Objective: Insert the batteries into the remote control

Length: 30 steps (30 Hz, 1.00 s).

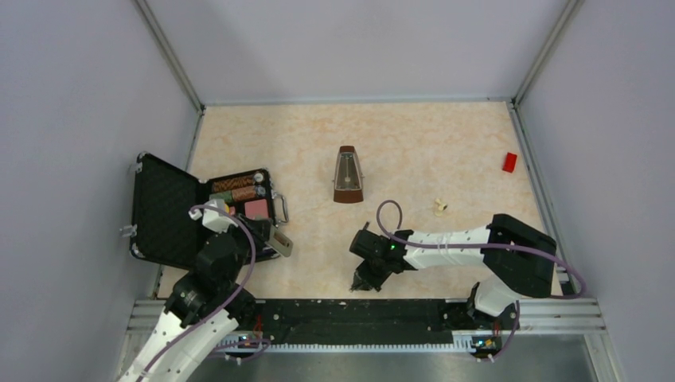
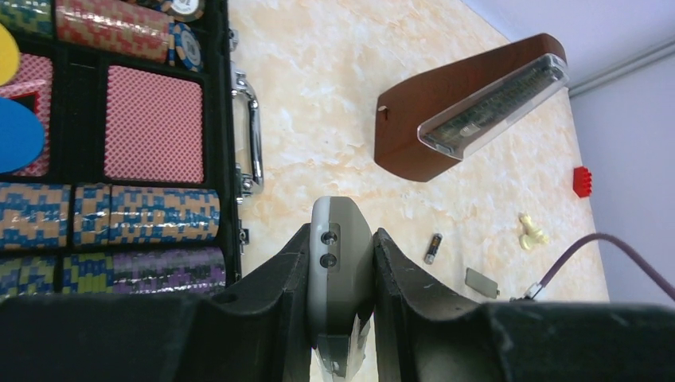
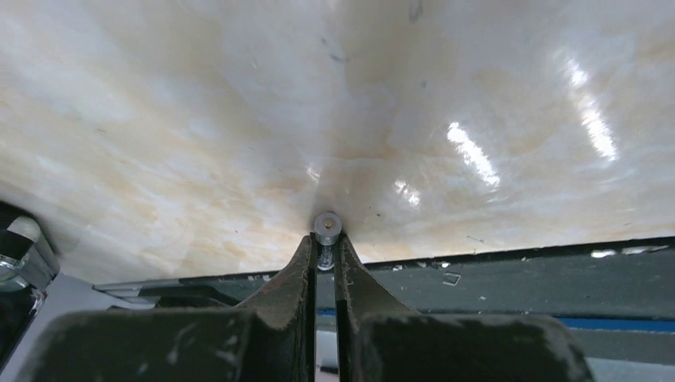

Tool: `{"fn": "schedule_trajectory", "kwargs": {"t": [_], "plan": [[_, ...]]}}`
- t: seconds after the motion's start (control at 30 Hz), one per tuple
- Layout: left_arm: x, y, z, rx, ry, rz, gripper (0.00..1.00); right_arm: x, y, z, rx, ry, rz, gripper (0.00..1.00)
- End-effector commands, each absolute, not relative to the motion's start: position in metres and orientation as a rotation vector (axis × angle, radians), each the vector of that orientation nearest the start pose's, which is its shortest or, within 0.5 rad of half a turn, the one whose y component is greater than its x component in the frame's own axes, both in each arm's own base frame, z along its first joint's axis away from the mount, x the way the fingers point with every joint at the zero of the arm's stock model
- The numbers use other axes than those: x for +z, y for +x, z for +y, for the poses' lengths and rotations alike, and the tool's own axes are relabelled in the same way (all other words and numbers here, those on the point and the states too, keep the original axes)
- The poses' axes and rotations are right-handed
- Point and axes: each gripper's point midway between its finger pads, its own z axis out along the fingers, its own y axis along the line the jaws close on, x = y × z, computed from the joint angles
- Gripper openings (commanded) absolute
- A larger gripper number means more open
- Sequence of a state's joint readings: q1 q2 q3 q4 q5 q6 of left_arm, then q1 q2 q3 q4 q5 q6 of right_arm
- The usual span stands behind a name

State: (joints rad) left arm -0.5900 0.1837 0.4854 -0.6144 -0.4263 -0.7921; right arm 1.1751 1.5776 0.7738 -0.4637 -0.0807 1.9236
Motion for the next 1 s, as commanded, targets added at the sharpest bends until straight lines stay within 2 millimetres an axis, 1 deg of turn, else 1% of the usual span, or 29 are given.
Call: {"fn": "schedule_trajectory", "kwargs": {"t": [0.0,0.13,0.27,0.4,0.47,0.57,0.7,0.73,0.8,0.9,0.97], "plan": [[0.205,0.200,-0.098,-0.659,-0.388,1.799,0.00,0.019,0.108,0.292,0.402,0.992,2.793,0.00],[0.209,0.202,-0.120,-0.738,-0.293,1.814,0.00,0.028,0.126,0.273,0.334,0.880,2.734,0.01],[0.205,0.204,-0.139,-0.798,-0.233,1.859,0.00,0.025,0.137,0.244,0.203,0.778,2.753,0.02],[0.207,0.206,-0.147,-0.832,-0.210,1.859,0.00,0.022,0.146,0.211,-0.001,0.662,2.755,0.04],[0.209,0.207,-0.148,-0.836,-0.208,1.850,0.00,0.019,0.149,0.203,-0.053,0.620,2.766,0.06],[0.209,0.207,-0.149,-0.841,-0.202,1.846,0.00,0.012,0.150,0.197,-0.119,0.575,2.782,0.12],[0.207,0.206,-0.150,-0.838,-0.190,1.853,0.00,0.001,0.148,0.194,-0.185,0.559,2.806,0.29],[0.207,0.206,-0.149,-0.835,-0.189,1.854,0.00,-0.001,0.148,0.194,-0.194,0.561,2.805,0.32],[0.206,0.206,-0.148,-0.827,-0.186,1.859,0.00,-0.003,0.150,0.193,-0.209,0.563,2.794,0.35],[0.206,0.205,-0.147,-0.824,-0.186,1.858,0.00,-0.003,0.153,0.190,-0.229,0.570,2.776,0.34],[0.206,0.205,-0.148,-0.824,-0.186,1.860,0.00,-0.005,0.151,0.186,-0.255,0.582,2.774,0.34]]}}
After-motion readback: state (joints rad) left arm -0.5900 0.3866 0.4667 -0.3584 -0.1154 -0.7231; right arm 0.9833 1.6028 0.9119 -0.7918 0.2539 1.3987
